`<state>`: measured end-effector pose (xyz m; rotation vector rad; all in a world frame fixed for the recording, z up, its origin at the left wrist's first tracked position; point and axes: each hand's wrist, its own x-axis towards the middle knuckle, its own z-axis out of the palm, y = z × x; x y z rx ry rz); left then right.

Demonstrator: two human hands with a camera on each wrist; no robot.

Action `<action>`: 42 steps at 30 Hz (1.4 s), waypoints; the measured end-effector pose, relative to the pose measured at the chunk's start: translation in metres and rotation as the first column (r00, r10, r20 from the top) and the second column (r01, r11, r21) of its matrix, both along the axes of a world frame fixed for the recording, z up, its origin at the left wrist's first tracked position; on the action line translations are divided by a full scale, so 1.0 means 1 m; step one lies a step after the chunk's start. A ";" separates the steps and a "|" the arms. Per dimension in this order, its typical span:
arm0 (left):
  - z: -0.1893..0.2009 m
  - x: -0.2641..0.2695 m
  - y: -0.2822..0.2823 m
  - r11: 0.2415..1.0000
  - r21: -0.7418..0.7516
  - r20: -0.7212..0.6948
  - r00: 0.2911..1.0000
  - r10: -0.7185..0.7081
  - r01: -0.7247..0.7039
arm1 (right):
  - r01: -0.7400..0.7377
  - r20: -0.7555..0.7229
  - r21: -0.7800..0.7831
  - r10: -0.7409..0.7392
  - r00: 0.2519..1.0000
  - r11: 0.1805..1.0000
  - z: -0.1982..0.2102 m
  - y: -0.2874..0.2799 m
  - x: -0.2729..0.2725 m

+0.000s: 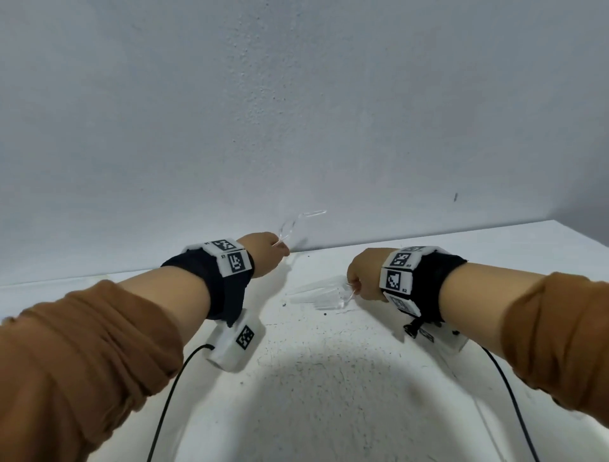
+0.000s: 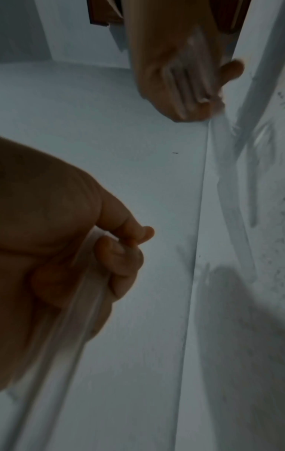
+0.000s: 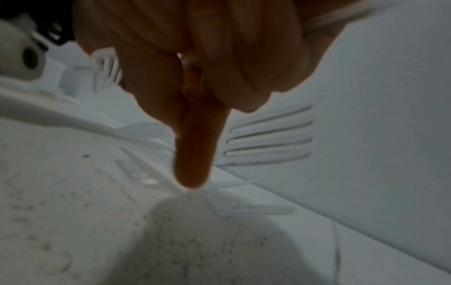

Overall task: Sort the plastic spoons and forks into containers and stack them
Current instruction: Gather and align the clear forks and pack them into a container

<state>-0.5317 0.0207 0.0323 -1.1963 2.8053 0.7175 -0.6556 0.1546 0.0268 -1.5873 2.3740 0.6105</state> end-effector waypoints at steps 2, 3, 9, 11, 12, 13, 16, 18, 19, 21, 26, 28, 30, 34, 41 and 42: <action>-0.002 -0.012 0.002 0.999 -0.036 0.052 0.998 -0.031 0.033 | 0.050 -0.008 -0.044 -0.050 0.999 0.998 0.006 0.012 -0.007; -0.004 -0.017 0.002 0.998 -0.051 0.070 0.997 -0.043 0.046 | 0.071 -0.011 -0.079 -0.072 0.997 0.994 0.009 0.017 -0.011; -0.014 -0.056 0.017 0.975 -0.107 0.279 0.947 -0.159 0.195 | 0.345 0.211 -0.318 -0.289 0.934 0.883 0.025 0.050 -0.037; -0.018 -0.065 0.024 0.966 -0.133 0.352 0.922 -0.164 0.223 | 0.433 0.314 -0.374 -0.327 0.891 0.820 0.023 0.060 -0.043; -0.020 -0.069 0.026 0.965 -0.143 0.375 0.914 -0.154 0.221 | 0.467 0.362 -0.387 -0.335 0.870 0.795 0.020 0.064 -0.044; -0.023 -0.071 0.028 0.964 -0.150 0.394 0.907 -0.145 0.219 | 0.495 0.406 -0.397 -0.335 0.850 0.773 0.018 0.066 -0.045; -0.030 -0.074 0.029 0.965 -0.147 0.432 0.892 -0.135 0.218 | 0.578 0.558 -0.424 -0.302 0.773 0.697 0.010 0.068 -0.046; -0.030 -0.072 0.029 0.970 -0.139 0.423 0.898 -0.123 0.199 | 0.610 0.603 -0.428 -0.292 0.742 0.667 0.005 0.067 -0.046; -0.030 -0.072 0.028 0.973 -0.127 0.414 0.902 -0.124 0.192 | 0.623 0.622 -0.429 -0.286 0.729 0.654 0.003 0.065 -0.046; -0.029 -0.070 0.027 0.980 -0.097 0.398 0.909 -0.122 0.174 | 0.630 0.634 -0.468 -0.261 0.728 0.620 0.000 0.061 -0.046; -0.019 -0.056 0.020 0.987 -0.042 0.215 0.966 -0.142 0.154 | 0.698 0.711 -0.451 -0.249 0.657 0.556 0.000 0.043 -0.047; -0.013 -0.047 0.017 0.991 -0.011 0.177 0.975 -0.130 0.135 | 0.723 0.762 -0.399 -0.234 0.603 0.564 0.007 0.039 -0.040; -0.011 -0.037 0.011 0.996 0.054 0.061 0.995 -0.077 0.074 | 0.701 0.758 -0.436 -0.190 0.624 0.564 0.011 0.033 -0.037; -0.005 -0.018 0.006 0.995 0.093 -0.103 0.995 -0.007 0.017 | 0.564 0.603 -0.554 -0.172 0.779 0.613 0.013 0.017 -0.027; 0.003 0.010 0.009 0.985 0.170 -0.208 0.975 0.074 -0.038 | 0.392 0.303 -0.260 -0.311 0.901 0.883 -0.008 -0.004 -0.018; 0.005 0.014 0.011 0.982 0.184 -0.217 0.973 0.079 -0.039 | 0.378 0.262 -0.223 -0.318 0.911 0.899 -0.015 -0.011 -0.023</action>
